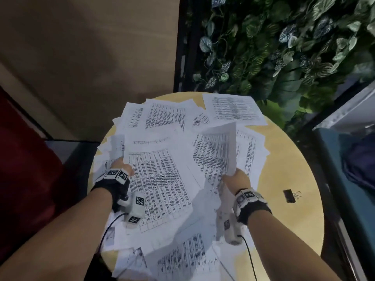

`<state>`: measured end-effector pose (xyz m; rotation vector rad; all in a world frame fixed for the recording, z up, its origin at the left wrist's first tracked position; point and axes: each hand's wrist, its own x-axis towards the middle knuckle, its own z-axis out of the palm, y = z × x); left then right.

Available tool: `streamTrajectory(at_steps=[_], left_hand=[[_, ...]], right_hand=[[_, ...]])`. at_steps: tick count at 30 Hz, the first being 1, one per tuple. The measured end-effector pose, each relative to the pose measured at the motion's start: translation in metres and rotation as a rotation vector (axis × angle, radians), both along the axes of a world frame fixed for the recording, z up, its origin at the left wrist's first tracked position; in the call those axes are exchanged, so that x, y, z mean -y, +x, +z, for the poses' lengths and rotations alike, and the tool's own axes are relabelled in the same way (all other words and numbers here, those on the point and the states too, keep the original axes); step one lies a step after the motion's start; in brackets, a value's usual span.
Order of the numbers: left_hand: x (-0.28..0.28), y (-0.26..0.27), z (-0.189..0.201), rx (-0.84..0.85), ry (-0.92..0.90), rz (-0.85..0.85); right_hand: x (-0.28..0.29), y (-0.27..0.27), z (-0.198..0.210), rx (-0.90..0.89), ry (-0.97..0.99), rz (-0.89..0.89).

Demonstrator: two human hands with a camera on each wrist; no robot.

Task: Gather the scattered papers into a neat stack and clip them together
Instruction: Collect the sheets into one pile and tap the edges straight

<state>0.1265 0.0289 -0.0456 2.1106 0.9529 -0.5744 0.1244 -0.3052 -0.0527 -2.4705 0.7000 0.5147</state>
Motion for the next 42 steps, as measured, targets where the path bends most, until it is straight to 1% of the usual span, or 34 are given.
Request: streamTrajectory(at_steps=[3,5,8,9,13,15,19,20,22,24,25,27,30,31,33,34,35,38,41,42], left_hand=[[0.0,-0.002,-0.003,0.008,0.034,-0.04],[0.002,-0.005,-0.007,0.007,0.052,-0.041],[0.004,-0.006,-0.012,-0.017,0.058,-0.037],[0.004,-0.006,-0.012,-0.016,0.059,-0.039],[0.004,-0.007,-0.011,-0.011,0.065,-0.03],[0.002,-0.007,-0.013,-0.02,0.059,-0.037],[0.002,-0.008,-0.011,-0.02,0.044,-0.034],[0.002,-0.008,-0.011,-0.018,0.044,-0.032],[0.003,-0.008,-0.009,-0.029,0.046,-0.038],[0.005,-0.009,-0.007,-0.04,0.054,-0.043],[0.005,-0.009,-0.007,-0.041,0.049,-0.03],[0.005,-0.009,-0.007,-0.032,0.033,-0.002],[0.004,-0.009,-0.011,-0.02,-0.008,0.044],[0.003,-0.009,-0.011,-0.015,-0.022,0.063],[0.003,-0.009,-0.011,-0.016,-0.028,0.077],[0.003,-0.009,-0.011,-0.018,-0.029,0.08],[0.004,-0.009,-0.011,-0.021,-0.03,0.081],[0.006,-0.009,-0.008,-0.017,-0.028,0.088],[0.009,-0.009,-0.004,-0.013,-0.021,0.091],[0.01,-0.01,-0.002,-0.016,-0.015,0.081]], right_hand=[[0.007,-0.002,0.002,-0.052,-0.172,-0.169],[0.006,-0.001,0.001,-0.09,-0.247,-0.217],[-0.015,0.005,0.002,-0.131,-0.234,-0.107],[-0.023,0.007,0.004,-0.13,-0.227,-0.103],[-0.047,0.007,-0.001,-0.038,-0.196,-0.197],[-0.051,0.005,-0.002,0.014,-0.122,-0.25],[-0.044,0.01,0.008,-0.011,0.177,-0.454],[-0.041,0.012,0.01,-0.013,0.248,-0.456],[-0.038,0.016,0.013,-0.038,0.31,-0.377],[-0.034,0.021,0.018,-0.019,0.301,-0.326],[-0.03,0.024,0.02,0.005,0.292,-0.327],[-0.019,0.029,0.02,0.039,0.15,-0.343],[0.003,0.036,-0.001,-0.031,-0.096,-0.332],[0.007,0.041,-0.013,-0.086,-0.142,-0.291],[-0.001,0.04,-0.017,-0.19,-0.222,-0.165],[-0.007,0.039,-0.015,-0.228,-0.26,-0.133],[-0.015,0.039,-0.013,-0.244,-0.262,-0.114],[-0.03,0.033,-0.01,-0.161,-0.236,-0.069],[-0.026,0.033,-0.009,-0.119,-0.241,-0.001],[-0.024,0.034,-0.009,-0.114,-0.229,-0.006]])
